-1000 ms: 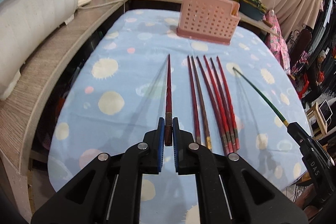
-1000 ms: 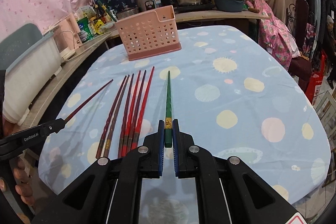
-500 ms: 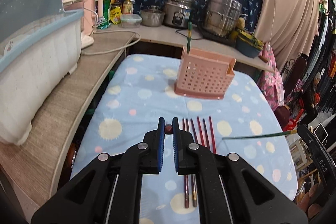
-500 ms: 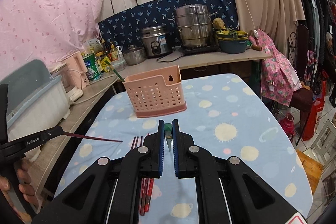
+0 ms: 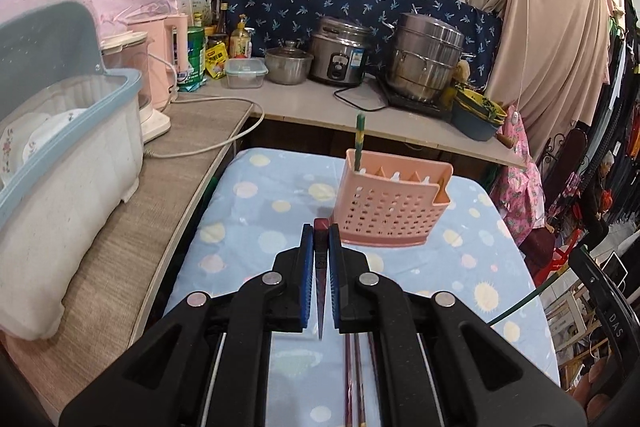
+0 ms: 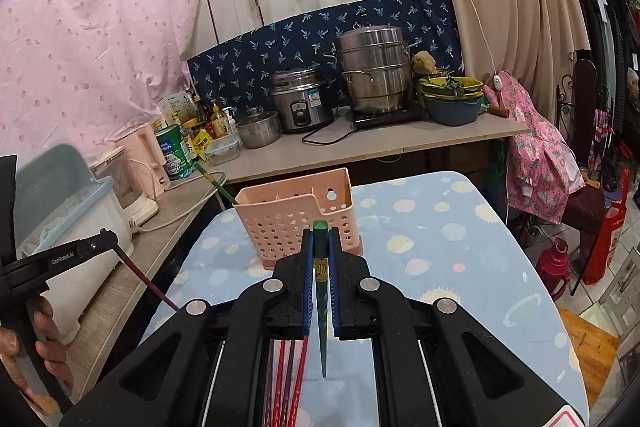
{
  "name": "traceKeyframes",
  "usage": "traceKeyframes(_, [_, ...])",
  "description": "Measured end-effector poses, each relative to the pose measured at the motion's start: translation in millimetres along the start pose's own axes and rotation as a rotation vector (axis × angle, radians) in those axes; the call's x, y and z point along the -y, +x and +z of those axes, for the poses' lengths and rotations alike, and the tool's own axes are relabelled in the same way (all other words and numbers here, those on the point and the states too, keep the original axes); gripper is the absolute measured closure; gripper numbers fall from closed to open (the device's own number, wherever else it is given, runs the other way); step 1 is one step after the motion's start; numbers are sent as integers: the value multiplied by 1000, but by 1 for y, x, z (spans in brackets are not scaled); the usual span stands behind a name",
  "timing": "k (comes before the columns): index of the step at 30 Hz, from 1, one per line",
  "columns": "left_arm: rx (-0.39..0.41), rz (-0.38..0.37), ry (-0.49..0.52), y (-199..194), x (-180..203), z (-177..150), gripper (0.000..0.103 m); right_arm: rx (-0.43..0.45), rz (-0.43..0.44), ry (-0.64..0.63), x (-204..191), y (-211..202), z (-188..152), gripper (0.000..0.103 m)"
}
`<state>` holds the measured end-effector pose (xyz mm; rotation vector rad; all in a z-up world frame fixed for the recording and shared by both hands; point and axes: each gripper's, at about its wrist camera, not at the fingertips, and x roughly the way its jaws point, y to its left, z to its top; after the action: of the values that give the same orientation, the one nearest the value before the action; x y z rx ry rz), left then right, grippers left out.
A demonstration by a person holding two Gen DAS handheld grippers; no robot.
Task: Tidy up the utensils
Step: 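Lift the red chopstick with the left tool while the right tool carries the green one to the holder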
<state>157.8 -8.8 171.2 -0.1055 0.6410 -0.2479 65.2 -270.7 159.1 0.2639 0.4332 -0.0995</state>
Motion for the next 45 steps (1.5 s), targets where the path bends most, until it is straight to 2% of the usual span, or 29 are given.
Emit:
traceKeyframes(6, [33,-47,8,0,17,35,96,41,37,16,-3,9,39,96])
traceKeyframes(13, [132,-87,10,-10,41,90,96,125,76,24,-13,20,95,96])
traceKeyframes(19, [232,-94,-1,-8,54,139,96,188,85,27,-20,44,141,96])
traceKeyframes(23, [259,-84,-10,9,58,155,96,199,84,30,-22,69,158,96])
traceKeyframes(28, [231,-66,-15,46,57,157,96,172,70,32,-23,106,159,96])
traceKeyframes(35, [157,-53,-12,87,50,138,96,90,62,29,-16,151,135,96])
traceKeyframes(45, [117,-27,-20,114,41,125,96,-6,47,35,-8,184,104,96])
